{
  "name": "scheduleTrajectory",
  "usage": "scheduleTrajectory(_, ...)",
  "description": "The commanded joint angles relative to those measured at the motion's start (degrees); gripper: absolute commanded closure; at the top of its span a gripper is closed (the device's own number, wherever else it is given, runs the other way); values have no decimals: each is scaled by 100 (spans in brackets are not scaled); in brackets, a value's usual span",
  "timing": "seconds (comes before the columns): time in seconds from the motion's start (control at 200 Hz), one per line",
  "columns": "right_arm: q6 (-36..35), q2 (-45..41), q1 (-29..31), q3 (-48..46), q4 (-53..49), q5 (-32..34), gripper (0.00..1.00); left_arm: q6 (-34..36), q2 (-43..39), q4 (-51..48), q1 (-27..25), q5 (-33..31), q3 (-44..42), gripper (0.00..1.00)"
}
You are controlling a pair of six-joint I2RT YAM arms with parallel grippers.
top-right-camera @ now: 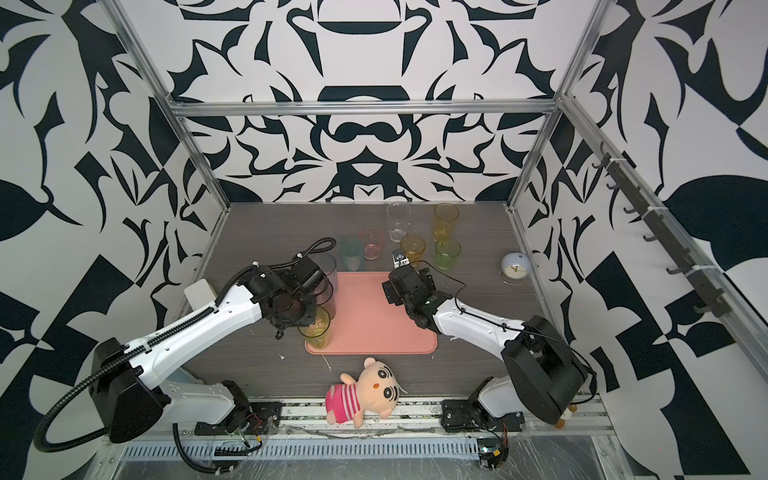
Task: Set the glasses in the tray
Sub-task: 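Hold the green glass on the tray with the left gripper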
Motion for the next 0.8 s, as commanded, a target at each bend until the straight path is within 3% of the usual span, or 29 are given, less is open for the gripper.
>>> scheduleTrajectory(0.0,37,-79,29,172,20,166,5,-4,-97,-242,-18,-154,113,76)
scheduleTrajectory(0.335,37,-47,30,180,28,184,5,-30,-109,-22,-18,-141,-165,85)
scheduleTrajectory(0.57,39,-8,31,184,29,181,5,-56,-163,-4,-14,-159,-240,86)
scheduleTrajectory(0.795,35,-16,31,194,20,169,5,13,-310,-198,-16,-226,40,75)
